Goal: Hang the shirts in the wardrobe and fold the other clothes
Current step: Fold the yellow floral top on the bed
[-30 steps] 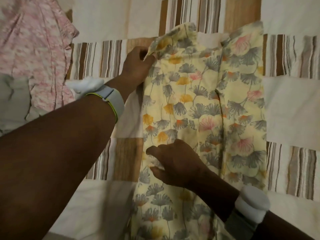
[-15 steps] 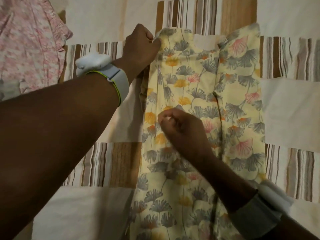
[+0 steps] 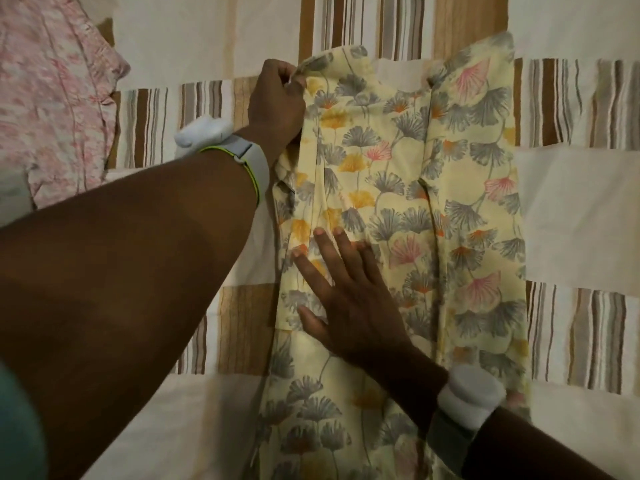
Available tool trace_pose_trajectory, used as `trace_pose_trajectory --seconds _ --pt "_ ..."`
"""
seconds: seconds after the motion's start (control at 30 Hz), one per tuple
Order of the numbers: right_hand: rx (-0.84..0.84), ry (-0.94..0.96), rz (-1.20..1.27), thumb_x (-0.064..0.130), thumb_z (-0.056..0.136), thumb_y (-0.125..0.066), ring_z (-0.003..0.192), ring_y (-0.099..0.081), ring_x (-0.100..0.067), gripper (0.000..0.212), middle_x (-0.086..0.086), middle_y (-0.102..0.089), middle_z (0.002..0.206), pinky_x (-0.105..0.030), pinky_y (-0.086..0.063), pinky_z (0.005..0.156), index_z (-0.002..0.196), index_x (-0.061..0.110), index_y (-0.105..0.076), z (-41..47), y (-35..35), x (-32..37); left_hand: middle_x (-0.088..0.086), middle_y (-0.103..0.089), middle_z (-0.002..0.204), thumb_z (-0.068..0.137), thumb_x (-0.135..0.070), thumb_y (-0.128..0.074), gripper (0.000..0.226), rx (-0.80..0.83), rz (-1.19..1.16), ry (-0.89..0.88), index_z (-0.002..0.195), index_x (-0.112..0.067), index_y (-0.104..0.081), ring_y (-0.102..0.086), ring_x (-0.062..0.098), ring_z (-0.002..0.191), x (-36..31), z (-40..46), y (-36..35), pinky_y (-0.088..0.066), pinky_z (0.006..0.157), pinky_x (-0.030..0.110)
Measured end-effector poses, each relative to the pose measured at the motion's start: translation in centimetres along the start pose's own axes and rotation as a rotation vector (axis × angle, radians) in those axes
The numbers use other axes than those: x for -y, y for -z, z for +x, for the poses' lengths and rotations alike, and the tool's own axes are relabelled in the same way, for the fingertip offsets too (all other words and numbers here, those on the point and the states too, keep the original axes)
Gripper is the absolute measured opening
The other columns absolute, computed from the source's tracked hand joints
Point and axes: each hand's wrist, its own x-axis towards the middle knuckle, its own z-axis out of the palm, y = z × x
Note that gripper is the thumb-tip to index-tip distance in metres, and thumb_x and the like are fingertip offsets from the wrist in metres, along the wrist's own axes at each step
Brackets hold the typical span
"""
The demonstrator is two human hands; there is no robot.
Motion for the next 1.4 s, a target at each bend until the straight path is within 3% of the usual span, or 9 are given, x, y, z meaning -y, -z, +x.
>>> trace_pose_trajectory --seconds 0.23,0.4,0.53,0.67,0.73,0.8,0.97,1.13,1.4 --pt "0.031 -0.130 0.012 0.060 0.093 -0.048 0.158 -0.015 -0.032 0.077 -0.010 -0.027 0.168 -0.057 -0.019 0.123 0.160 0.024 -0.035 -0.2 0.9 1.6 0.002 -0.062 0.128 0.095 -0.037 -0.068 0.052 0.009 -0.084 0.076 0.135 -0.015 -0.045 -0.063 0.020 0.114 -1.8 -3.0 1.6 -0.052 0.092 0.032" --pt "-0.106 -0.420 0.107 0.077 0.081 -0.050 0.102 -0.054 -0.022 0.077 -0.003 -0.058 0.114 -0.037 -0.042 0.080 0.129 0.018 -0.058 1.4 2.3 6.4 -0.006 -0.062 0.122 0.081 -0.077 -0.065 0.076 0.059 0.218 0.173 0.132 -0.023 -0.053 -0.058 0.015 0.106 -1.0 -7.5 3.7 -0.048 0.089 0.033" --pt "-0.004 -0.618 0.064 0.076 0.076 -0.063 0.102 -0.056 -0.026 0.080 -0.007 -0.057 0.114 -0.042 -0.050 0.079 0.126 0.016 -0.052 2.3 0.4 8.5 -0.002 -0.065 0.105 0.080 -0.074 -0.064 0.071 0.137 0.118 0.276 0.121 -0.016 -0.063 -0.064 0.020 0.096 -0.9 -6.5 4.0 -0.048 0.078 0.031" --pt "-0.045 -0.635 0.166 0.040 0.090 -0.060 0.096 -0.059 -0.024 0.037 -0.005 -0.060 0.108 -0.035 -0.048 0.071 0.118 0.017 -0.056 3.3 1.4 7.3 0.001 -0.062 0.072 0.071 -0.046 -0.079 0.031 0.151 -0.072 0.308 0.074 -0.019 -0.066 -0.064 0.021 0.069 -1.1 -5.0 4.5 -0.052 0.066 0.030" --pt "-0.038 -0.642 0.344 0.030 0.092 -0.055 0.089 -0.061 -0.019 0.023 0.000 -0.063 0.101 -0.031 -0.044 0.068 0.112 0.019 -0.061 3.0 2.1 6.0 0.002 -0.064 0.077 0.081 -0.026 -0.079 0.017 0.153 -0.129 0.331 0.079 -0.023 -0.062 -0.063 0.022 0.068 -1.4 -4.9 4.4 -0.051 0.058 0.029" --pt "-0.081 -0.699 0.650 0.025 0.094 -0.056 0.072 -0.056 -0.010 0.007 0.006 -0.061 0.084 -0.029 -0.039 0.062 0.095 0.020 -0.061 2.3 3.0 4.6 -0.001 -0.065 0.085 0.085 -0.016 -0.074 0.017 0.121 -0.157 0.279 0.088 -0.025 -0.061 -0.064 0.019 0.071 -2.7 -4.8 3.9 -0.051 0.057 0.028" --pt "-0.290 -0.919 1.096 0.011 0.094 -0.053 0.058 -0.035 -0.013 0.025 -0.004 -0.041 0.064 -0.037 -0.032 0.057 0.070 0.011 -0.045 0.2 4.5 1.6 -0.009 -0.060 0.112 0.083 -0.016 -0.073 0.040 0.110 -0.054 -0.058 0.119 -0.021 -0.056 -0.063 0.015 0.099 -7.2 -5.4 0.9 -0.054 0.081 0.029" --pt "-0.446 -1.078 1.280 0.009 0.095 -0.052 0.061 -0.035 -0.017 0.026 -0.002 -0.039 0.065 -0.035 -0.031 0.057 0.070 0.015 -0.048 -2.7 4.1 -0.3 0.006 -0.060 0.077 0.081 -0.023 -0.061 0.050 0.348 0.143 -0.357 0.129 -0.021 -0.051 -0.061 0.029 0.067 -10.0 -8.0 -3.2 -0.049 0.061 0.045" --pt "-0.375 -1.110 1.314 0.021 0.092 -0.071 0.047 -0.043 -0.001 0.011 0.015 -0.056 0.056 -0.018 -0.039 0.047 0.082 0.020 -0.067 -3.6 4.1 -0.9 0.015 -0.064 0.089 0.100 -0.029 -0.062 0.063 0.455 0.146 -0.313 0.153 -0.019 -0.030 -0.063 0.026 0.075 -8.4 -8.8 -5.4 -0.052 0.070 0.044"
